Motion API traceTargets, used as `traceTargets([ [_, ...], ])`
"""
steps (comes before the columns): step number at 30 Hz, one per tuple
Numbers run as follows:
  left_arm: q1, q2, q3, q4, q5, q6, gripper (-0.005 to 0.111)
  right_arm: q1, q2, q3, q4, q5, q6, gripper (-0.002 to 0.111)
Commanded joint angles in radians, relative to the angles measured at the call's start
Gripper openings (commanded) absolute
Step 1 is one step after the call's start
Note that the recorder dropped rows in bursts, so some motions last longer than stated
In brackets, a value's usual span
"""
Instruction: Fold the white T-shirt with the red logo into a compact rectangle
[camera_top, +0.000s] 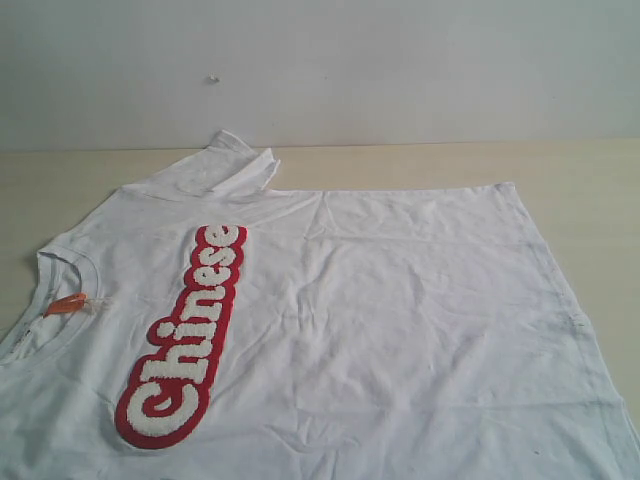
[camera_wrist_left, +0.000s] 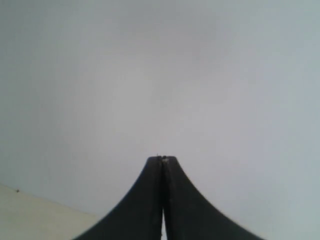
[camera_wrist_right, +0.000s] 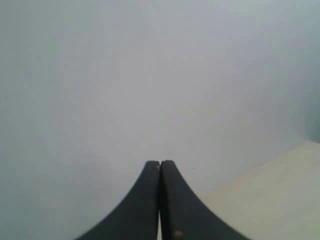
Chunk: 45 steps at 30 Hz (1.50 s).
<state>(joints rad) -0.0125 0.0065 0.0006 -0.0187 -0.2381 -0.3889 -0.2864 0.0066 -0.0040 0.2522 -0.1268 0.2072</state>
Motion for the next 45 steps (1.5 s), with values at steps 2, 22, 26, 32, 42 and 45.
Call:
traceTargets([
  [2,0.002,-0.007,-0.001,-0.007,-0.041,-0.130,0.000,-0.007,-0.007,0.004,0.010,-0.034,0.023,0.000],
  [22,-0.079,0.624,-0.736,0.336,0.199,-0.131,0.000,0.082,0.296,-0.541,-0.027,0.109,-0.374,0.000],
  [26,-0.191,0.839,-0.938,0.454,0.416,-0.008,0.000,0.187,0.525,-0.739,-0.027,0.319,-0.532,0.000],
  [32,-0.321,1.011,-1.004,0.398,0.593,0.501,0.000,0.285,0.842,-0.931,-0.054,0.601,-0.810,0.000],
  [42,-0.330,1.272,-1.004,0.090,1.135,1.414,0.000,0.297,1.239,-1.049,0.108,1.163,-1.563,0.000],
  [45,-0.330,1.294,-1.004,0.067,1.169,1.448,0.000,0.305,1.299,-1.049,0.135,1.214,-1.570,0.000],
])
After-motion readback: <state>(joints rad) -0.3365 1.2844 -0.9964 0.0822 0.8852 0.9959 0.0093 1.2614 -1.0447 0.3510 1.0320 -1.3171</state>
